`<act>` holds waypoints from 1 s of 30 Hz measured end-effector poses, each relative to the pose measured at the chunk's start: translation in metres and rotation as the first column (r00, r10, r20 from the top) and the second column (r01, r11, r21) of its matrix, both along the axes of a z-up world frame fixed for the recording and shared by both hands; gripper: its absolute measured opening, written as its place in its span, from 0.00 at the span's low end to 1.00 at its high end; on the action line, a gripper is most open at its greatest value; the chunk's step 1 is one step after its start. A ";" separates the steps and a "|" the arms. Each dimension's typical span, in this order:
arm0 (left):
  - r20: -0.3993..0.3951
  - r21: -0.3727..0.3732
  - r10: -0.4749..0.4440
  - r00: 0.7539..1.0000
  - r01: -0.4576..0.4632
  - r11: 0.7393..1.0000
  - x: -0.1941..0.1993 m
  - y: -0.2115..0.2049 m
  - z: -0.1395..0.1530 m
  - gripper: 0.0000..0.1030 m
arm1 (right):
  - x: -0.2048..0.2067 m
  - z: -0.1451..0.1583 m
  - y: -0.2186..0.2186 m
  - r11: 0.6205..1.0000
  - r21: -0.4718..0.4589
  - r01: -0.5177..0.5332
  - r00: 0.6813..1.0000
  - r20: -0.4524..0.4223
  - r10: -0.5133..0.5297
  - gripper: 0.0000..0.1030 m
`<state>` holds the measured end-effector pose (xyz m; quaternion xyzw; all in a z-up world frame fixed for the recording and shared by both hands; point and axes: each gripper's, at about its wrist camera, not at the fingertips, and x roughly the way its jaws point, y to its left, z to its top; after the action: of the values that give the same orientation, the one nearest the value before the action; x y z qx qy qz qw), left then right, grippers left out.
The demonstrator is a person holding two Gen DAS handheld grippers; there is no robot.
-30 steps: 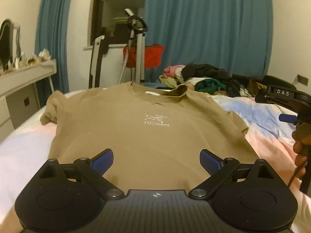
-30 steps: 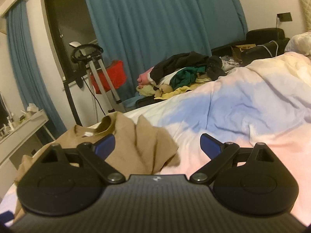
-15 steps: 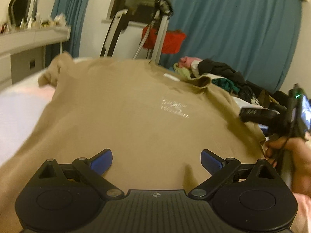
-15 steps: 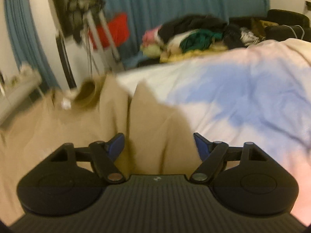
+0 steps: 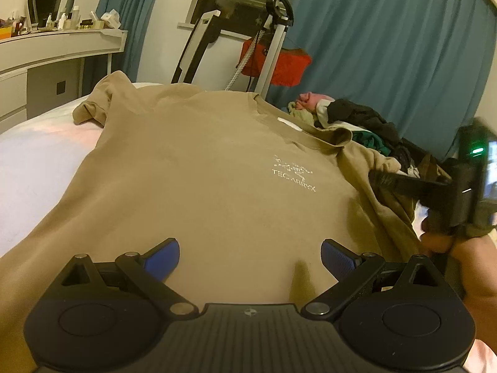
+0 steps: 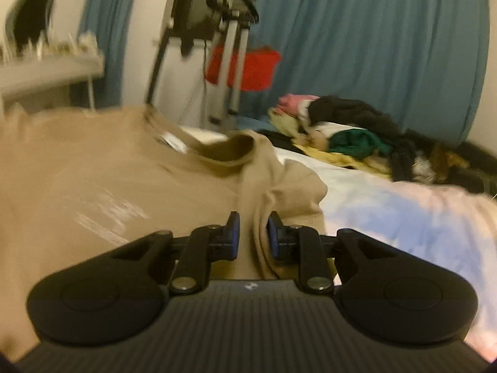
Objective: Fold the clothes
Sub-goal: 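Grasp the tan T-shirt sleeve with the right gripper and lift it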
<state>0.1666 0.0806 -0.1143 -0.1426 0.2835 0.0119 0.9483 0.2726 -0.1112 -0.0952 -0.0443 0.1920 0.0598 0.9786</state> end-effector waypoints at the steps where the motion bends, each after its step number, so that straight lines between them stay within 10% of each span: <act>1: 0.000 0.003 -0.002 1.000 0.002 1.000 0.000 -0.001 0.000 0.96 | -0.004 0.003 -0.011 0.997 0.071 0.000 1.000 0.005 0.000 0.24; 6: 0.006 0.016 -0.013 1.000 0.013 1.000 -0.003 -0.007 -0.002 0.97 | -0.016 0.010 -0.072 0.930 0.345 0.125 0.991 0.008 -0.136 0.75; 10: 0.006 0.030 -0.022 1.000 0.021 0.999 -0.002 -0.010 -0.007 0.97 | -0.017 -0.008 -0.125 0.822 0.498 0.276 0.959 -0.090 -0.268 0.79; 15: 0.003 0.061 -0.030 1.000 0.030 0.998 -0.001 -0.015 -0.012 0.98 | 0.002 -0.045 -0.150 0.716 0.633 0.295 0.954 -0.228 -0.192 0.78; 17: 0.005 0.076 -0.034 0.999 0.033 0.997 -0.001 -0.017 -0.014 0.98 | 0.012 -0.046 -0.142 0.760 0.593 0.264 0.963 -0.210 -0.171 0.65; 20: 0.009 0.084 -0.036 0.999 0.035 0.996 -0.001 -0.019 -0.015 0.98 | 0.022 -0.031 -0.114 0.863 0.463 0.202 0.976 -0.169 -0.138 0.14; 24: 0.015 0.077 -0.037 0.999 0.036 0.996 -0.004 -0.017 -0.017 0.98 | 0.017 0.003 -0.093 0.930 0.335 0.151 0.989 -0.053 -0.141 0.08; 30: 0.018 0.067 -0.038 0.999 0.037 0.997 -0.004 -0.015 -0.016 0.98 | 0.007 0.019 -0.152 0.859 0.371 0.354 0.926 -0.010 -0.377 0.08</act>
<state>0.1625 0.0661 -0.1308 -0.1055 0.2763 0.0023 0.9553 0.2796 -0.2637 -0.0765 0.1743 0.1515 -0.0935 0.9685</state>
